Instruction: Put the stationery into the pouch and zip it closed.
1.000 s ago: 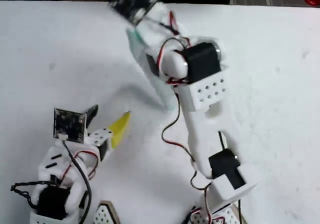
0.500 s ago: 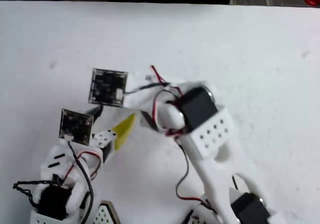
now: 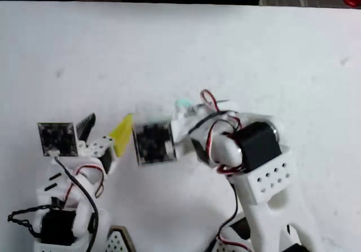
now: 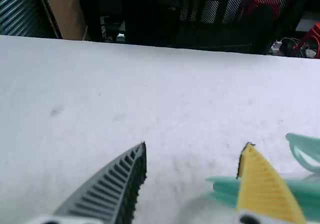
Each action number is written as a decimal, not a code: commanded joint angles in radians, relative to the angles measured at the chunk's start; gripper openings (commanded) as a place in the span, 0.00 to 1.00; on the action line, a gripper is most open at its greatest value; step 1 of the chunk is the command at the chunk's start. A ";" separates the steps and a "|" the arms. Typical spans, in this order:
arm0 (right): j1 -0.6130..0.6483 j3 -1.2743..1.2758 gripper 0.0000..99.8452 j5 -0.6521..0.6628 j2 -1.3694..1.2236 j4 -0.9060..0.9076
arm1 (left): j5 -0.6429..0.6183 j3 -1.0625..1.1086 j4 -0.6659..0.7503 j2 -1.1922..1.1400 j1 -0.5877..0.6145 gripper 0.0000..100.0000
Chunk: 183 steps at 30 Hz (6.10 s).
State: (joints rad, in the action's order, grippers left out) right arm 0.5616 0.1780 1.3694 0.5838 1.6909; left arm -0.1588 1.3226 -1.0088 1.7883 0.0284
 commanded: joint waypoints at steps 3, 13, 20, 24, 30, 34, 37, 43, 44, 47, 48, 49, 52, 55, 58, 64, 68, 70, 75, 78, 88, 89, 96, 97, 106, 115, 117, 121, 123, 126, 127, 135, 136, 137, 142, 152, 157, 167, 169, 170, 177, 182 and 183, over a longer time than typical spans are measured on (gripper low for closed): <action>0.179 0.055 0.01 0.051 0.081 0.030 | -0.038 0.064 0.092 -0.008 -0.041 0.30; 0.501 0.199 0.01 -0.068 0.186 0.033 | -0.037 0.086 0.103 -0.008 -0.137 0.30; 0.561 0.226 0.01 -0.097 0.237 0.031 | -0.037 0.086 0.077 -0.012 -0.183 0.31; 0.549 0.226 0.01 -0.101 0.240 0.030 | 0.021 0.086 0.044 -0.012 -0.249 0.31; 0.348 0.143 0.01 -0.095 0.240 0.028 | 0.140 0.078 -0.043 -0.008 -0.383 0.31; 0.222 0.092 0.01 -0.095 0.240 0.027 | 0.143 0.034 -0.077 -0.008 -0.381 0.31; 0.174 0.089 0.01 -0.095 0.234 0.027 | 0.140 -0.048 -0.150 -0.008 -0.381 0.31; 0.081 0.091 0.01 -0.140 0.231 -0.056 | 0.118 -0.101 -0.153 -0.008 -0.380 0.31; 0.081 0.092 0.01 -0.178 0.231 -0.081 | 0.115 -0.103 -0.140 -0.008 -0.380 0.31; 0.076 0.126 0.01 -0.285 0.231 -0.171 | 0.112 -0.114 -0.114 -0.008 -0.380 0.31; 0.074 0.143 0.01 -0.310 0.231 -0.200 | 0.110 -0.127 -0.117 -0.008 -0.380 0.31; 0.074 0.161 0.01 -0.325 0.231 -0.225 | 0.110 -0.146 -0.118 -0.008 -0.378 0.31; 0.074 0.201 0.01 -0.338 0.231 -0.259 | 0.087 -0.195 -0.110 -0.008 -0.343 0.31; 0.074 0.209 0.01 -0.341 0.231 -0.274 | 0.072 -0.226 -0.109 -0.008 -0.349 0.31; 0.076 0.206 0.01 -0.397 0.236 -0.298 | 0.074 -0.224 -0.120 -0.010 -0.392 0.31; 0.077 0.210 0.01 -0.486 0.231 -0.358 | 0.124 -0.226 -0.147 -0.010 -0.501 0.31; 0.067 0.210 0.01 -0.488 0.240 -0.358 | 0.124 -0.226 -0.160 -0.010 -0.478 0.31; 0.042 0.204 0.01 -0.505 0.240 -0.361 | 0.124 -0.226 -0.160 -0.010 -0.446 0.31; -0.013 0.204 0.01 -0.574 0.242 -0.409 | 0.123 -0.226 -0.152 -0.010 -0.351 0.31; -0.013 0.198 0.01 -0.578 0.242 -0.409 | 0.123 -0.226 -0.132 -0.010 -0.314 0.31; -0.018 0.144 0.01 -0.580 0.240 -0.407 | 0.106 -0.238 -0.121 -0.008 -0.298 0.31; -0.021 0.146 0.01 -0.580 0.239 -0.407 | 0.104 -0.256 -0.123 -0.007 -0.272 0.31; 0.004 0.161 0.01 -0.580 0.237 -0.407 | 0.089 -0.279 -0.126 -0.008 -0.355 0.31; 0.015 0.161 0.01 -0.580 0.237 -0.406 | 0.084 -0.258 -0.121 -0.008 -0.400 0.31; 0.054 0.161 0.01 -0.628 0.240 -0.403 | 0.089 -0.259 -0.086 -0.007 -0.430 0.27; 0.030 0.157 0.01 -0.635 0.240 -0.407 | 0.089 -0.301 -0.203 -0.008 -0.417 0.29; 0.065 0.157 0.01 -0.635 0.240 -0.407 | 0.089 -0.245 -0.158 -0.008 -0.483 0.30; 0.085 0.161 0.01 -0.635 0.232 -0.407 | 0.084 -0.201 -0.081 -0.012 -0.501 0.30; 0.085 0.161 0.01 -0.635 0.232 -0.407 | 0.084 -0.178 -0.052 -0.012 -0.507 0.30; 0.087 0.161 0.01 -0.637 0.239 -0.407 | 0.084 -0.118 0.018 -0.012 -0.503 0.26; 0.087 0.161 0.01 -0.638 0.239 -0.407 | 0.086 -0.098 0.041 -0.012 -0.507 0.24; 0.081 0.161 0.01 -0.664 0.232 -0.407 | 0.155 -0.072 0.095 -0.008 -0.584 0.02; 0.081 0.161 0.01 -0.664 0.231 -0.409 | 0.180 -0.084 0.084 -0.008 -0.591 0.02; 0.079 0.161 0.01 -0.664 0.231 -0.409 | 0.181 -0.101 0.063 -0.008 -0.599 0.02; 0.045 0.163 0.01 -0.671 0.229 -0.447 | 0.192 -0.224 -0.051 -0.007 -0.642 0.02; 0.027 0.213 0.01 -0.671 0.232 -0.458 | 0.384 -0.258 -0.163 -0.012 -0.917 0.03; 0.027 0.209 0.01 -0.667 0.240 -0.458 | 0.275 -0.245 -0.198 -0.008 -0.822 0.26; 0.033 0.209 0.01 -0.578 0.240 -0.421 | 0.408 -0.425 -0.365 -0.008 -0.432 0.28; 0.035 0.209 0.01 -0.502 0.240 -0.384 | 0.462 -0.431 -0.356 -0.008 -0.352 0.28; 0.033 0.207 0.01 -0.479 0.242 -0.372 | 0.485 -0.430 -0.354 -0.008 -0.321 0.28; 0.084 0.127 0.01 -0.397 0.344 -0.297 | 0.537 -0.316 -0.261 -0.008 -0.297 0.28; 0.185 0.051 0.01 -0.238 0.355 -0.131 | 0.535 -0.288 -0.215 -0.008 -0.386 0.28; 0.193 0.037 0.01 -0.221 0.352 -0.111 | 0.535 -0.288 -0.215 -0.008 -0.429 0.28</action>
State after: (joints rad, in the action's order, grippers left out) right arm 0.7227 0.2992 1.0825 0.9152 1.5359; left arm 0.3690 1.0388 -1.2651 1.7898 -0.2892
